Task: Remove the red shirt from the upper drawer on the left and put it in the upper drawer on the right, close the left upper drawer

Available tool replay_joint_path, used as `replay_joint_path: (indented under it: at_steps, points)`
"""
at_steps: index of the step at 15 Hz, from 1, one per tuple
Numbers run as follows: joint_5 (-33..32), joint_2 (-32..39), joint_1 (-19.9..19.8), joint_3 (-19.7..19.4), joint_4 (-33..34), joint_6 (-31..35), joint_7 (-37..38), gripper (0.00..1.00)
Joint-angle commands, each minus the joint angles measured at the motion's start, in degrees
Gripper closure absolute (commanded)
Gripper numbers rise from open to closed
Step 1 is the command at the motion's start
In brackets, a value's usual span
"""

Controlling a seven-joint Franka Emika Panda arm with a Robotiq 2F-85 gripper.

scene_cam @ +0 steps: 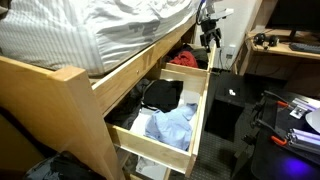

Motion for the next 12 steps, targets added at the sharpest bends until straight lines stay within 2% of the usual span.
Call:
replay_joint_path:
  at_steps: [1, 2, 7, 9, 12]
  points:
    - [2.08, -0.25, 3.03, -2.19, 1.25, -6.40, -4.30, 0.00]
    - [1.28, 0.12, 1.78, -1.53, 0.12, -3.20, -1.98, 0.00]
    - [1.14, -0.20, 2.82, -2.03, 0.39, -4.84, -2.92, 0.00]
    - [2.71, -1.71, 4.49, -4.54, 0.68, -10.03, -3.77, 0.00]
    - [2.33, -2.28, 4.89, -8.52, -2.14, -15.14, -1.37, 0.00]
